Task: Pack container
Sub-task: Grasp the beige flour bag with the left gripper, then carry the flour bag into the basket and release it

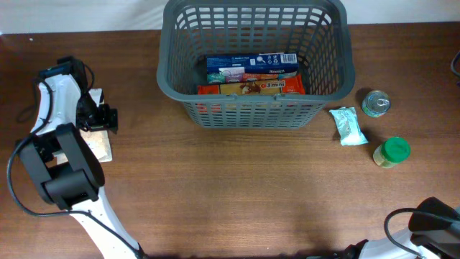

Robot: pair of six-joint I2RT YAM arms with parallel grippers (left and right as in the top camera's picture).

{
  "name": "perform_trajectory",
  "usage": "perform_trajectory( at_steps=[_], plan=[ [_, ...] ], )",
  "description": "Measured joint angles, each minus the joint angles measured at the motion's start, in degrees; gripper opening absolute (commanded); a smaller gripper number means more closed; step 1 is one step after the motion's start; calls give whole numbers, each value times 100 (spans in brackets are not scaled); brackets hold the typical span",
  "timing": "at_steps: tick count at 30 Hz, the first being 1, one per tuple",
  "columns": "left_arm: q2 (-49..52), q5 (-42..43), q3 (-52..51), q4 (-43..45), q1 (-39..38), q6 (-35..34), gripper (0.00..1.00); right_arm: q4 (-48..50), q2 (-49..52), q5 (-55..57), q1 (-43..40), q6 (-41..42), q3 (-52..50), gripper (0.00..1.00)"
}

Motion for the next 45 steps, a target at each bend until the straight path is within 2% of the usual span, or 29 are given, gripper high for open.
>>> perform_trajectory(
  at_steps=[10,21,23,26,27,33,37,41,45],
  plan=[
    [44,-133,-7,568,249,-17,82,0,0,0,0,4,0,99],
    [444,-127,2,649,282,26,80,2,0,0,0,0,0,99],
    [444,-116,4,662,280,24,72,2,0,2,0,2,0,99],
    [461,-146,4,669,280,46,12,0,0,0,0,2,0,99],
    [470,-184,11,671,282,46,2,2,0,0,0,2,0,99],
    [476,-339,118,509,280,70,2,0,0,0,0,4,0,99],
    [549,-72,313,-103,282,70,2,0,0,0,0,0,0,99],
    [730,380,944,-975,282,70,1,0,0,2,0,4,0,99],
    [754,817,2044,-1368,280,76,1,0,0,0,0,4,0,99]
  ],
)
